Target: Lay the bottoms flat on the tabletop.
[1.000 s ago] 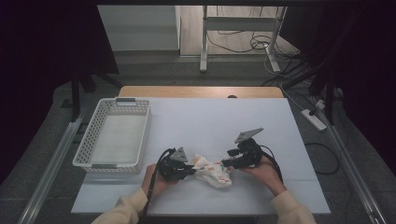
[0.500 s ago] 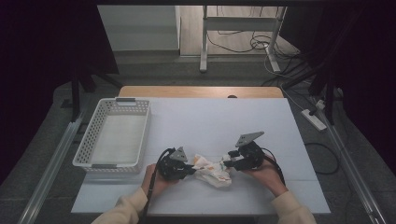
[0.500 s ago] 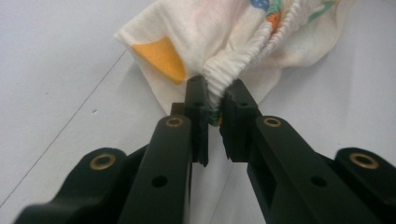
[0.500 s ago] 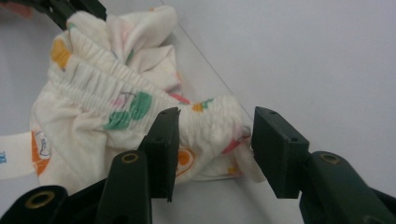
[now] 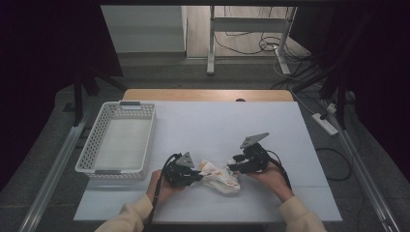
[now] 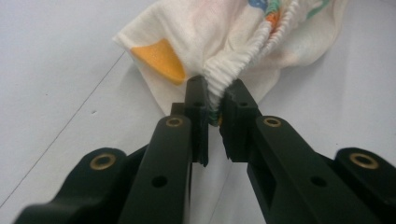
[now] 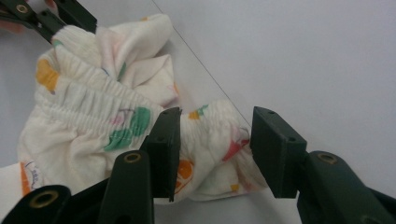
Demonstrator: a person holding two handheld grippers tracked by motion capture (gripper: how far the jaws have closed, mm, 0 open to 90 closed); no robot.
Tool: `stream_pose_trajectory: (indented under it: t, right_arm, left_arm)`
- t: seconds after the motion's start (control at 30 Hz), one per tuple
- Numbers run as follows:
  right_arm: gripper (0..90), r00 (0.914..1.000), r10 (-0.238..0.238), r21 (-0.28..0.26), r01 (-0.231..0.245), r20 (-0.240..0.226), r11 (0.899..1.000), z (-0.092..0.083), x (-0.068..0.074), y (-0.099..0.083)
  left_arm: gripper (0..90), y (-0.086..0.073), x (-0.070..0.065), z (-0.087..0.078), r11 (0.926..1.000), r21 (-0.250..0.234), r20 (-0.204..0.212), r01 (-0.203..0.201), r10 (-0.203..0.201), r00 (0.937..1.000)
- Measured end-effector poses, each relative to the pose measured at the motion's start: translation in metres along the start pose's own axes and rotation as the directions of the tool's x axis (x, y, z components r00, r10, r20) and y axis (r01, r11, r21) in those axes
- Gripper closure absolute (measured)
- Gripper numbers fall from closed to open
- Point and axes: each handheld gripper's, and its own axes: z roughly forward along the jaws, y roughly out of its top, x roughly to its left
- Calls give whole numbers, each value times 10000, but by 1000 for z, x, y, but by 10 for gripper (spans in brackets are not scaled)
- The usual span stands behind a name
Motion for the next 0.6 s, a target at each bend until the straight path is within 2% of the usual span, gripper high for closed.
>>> stream_pose_trajectory:
  t: [0.07, 0.27, 0.37, 0.5, 0.6]
  right_arm:
    - [573, 10000, -7, 1, 7, 32, 10000, 2, 0, 0]
    - [776, 9989, -330, 31, 330, 320, 9995, 1, 3, 1]
    - [790, 9968, -595, -140, 603, 536, 9981, -1, 5, 1]
    - [819, 9948, -630, -840, 697, 804, 9940, -9, 5, 3]
    - [835, 9941, -526, -1734, 685, 949, 9825, -22, 5, 4]
  left_arm:
    - [819, 0, 0, 0, 10000, 4, -2, 7, -7, 10000]
    - [819, 0, 0, 0, 10000, -5, -10, -11, 11, 10000]
    - [819, 0, 0, -1, 10000, -32, -18, -8, 8, 10000]
    - [819, 1, 1, -4, 9999, -137, -22, 28, -28, 10000]
    - [819, 3, 3, -12, 9989, -435, 35, 149, -148, 9999]
